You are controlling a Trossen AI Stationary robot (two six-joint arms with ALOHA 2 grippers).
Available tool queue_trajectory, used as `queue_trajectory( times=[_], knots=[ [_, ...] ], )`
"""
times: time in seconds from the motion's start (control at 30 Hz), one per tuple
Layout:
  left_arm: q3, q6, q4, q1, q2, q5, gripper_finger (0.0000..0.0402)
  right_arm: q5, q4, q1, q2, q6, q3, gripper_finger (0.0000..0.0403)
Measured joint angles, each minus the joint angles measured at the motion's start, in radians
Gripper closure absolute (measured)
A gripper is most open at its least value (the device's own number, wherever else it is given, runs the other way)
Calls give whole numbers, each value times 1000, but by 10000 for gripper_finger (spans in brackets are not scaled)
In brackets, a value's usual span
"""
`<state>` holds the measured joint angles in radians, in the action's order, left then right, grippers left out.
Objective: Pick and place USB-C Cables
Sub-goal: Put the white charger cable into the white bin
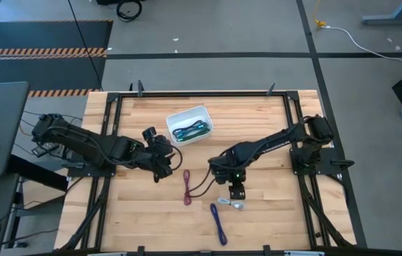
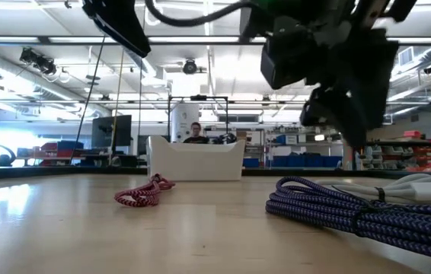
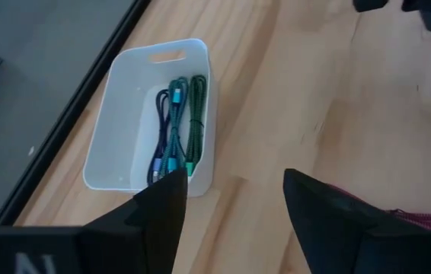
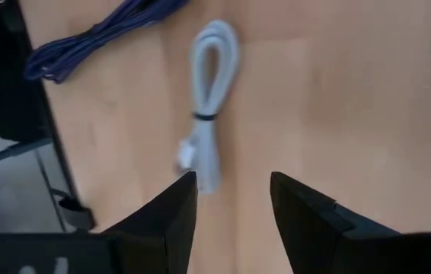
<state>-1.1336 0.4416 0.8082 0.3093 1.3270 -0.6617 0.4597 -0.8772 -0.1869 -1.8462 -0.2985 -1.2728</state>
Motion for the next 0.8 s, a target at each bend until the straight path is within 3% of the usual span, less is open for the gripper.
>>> queue_trajectory(
  times=[0.2, 0.37, 0.57, 0.8],
  knots=[
    [0, -7, 1, 5, 0, 3, 180, -23, 75, -90, 0, -169, 0, 211],
    [0, -39, 1, 5, 0, 3, 184, -137, 153, -151, 0, -277, 0, 203],
    [0, -41, 2, 9, 0, 4, 184, -287, 154, -188, 0, -323, 0, 201],
    [0, -42, 1, 33, 0, 4, 184, -315, 182, -211, 0, -351, 0, 201]
  ],
)
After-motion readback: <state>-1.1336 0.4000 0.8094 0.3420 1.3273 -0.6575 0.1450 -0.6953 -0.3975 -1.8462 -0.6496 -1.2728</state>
